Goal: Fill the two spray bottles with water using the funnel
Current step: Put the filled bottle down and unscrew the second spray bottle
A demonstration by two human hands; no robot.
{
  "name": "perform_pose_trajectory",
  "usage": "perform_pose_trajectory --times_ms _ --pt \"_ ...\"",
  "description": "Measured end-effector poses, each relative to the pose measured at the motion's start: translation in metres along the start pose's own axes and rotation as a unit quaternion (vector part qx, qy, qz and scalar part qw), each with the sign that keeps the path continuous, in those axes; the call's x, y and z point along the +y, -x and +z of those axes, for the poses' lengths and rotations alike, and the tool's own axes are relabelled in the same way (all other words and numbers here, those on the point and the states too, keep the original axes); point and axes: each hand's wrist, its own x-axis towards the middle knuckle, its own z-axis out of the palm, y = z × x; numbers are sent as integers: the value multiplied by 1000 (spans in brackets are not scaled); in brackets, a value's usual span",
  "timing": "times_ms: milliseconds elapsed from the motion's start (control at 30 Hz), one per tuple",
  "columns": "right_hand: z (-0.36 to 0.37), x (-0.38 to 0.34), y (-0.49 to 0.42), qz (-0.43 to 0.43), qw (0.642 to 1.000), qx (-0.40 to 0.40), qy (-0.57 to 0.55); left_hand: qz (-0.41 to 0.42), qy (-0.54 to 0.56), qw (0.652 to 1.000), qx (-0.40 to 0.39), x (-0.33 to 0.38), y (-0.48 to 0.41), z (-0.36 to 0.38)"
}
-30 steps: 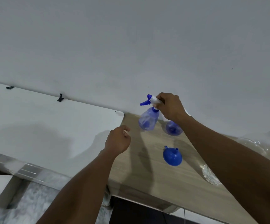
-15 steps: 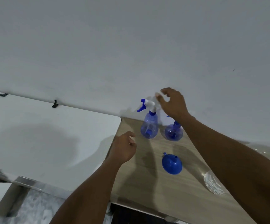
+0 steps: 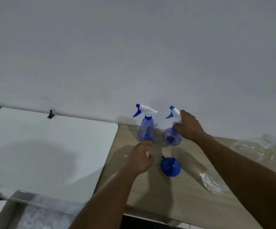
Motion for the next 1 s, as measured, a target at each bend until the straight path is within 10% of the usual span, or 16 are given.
perform_pose_trajectory --times_ms 467,700,1000 --pt "43 -32 152 -125 989 -70 -33 20 -19 997 -66 -20 61 28" --pt "65 -28 163 -165 979 46 111 0 -37 998 -52 -33 67 40" --pt "50 -30 157 -206 976 -55 44 17 -23 999 -27 -40 71 42"
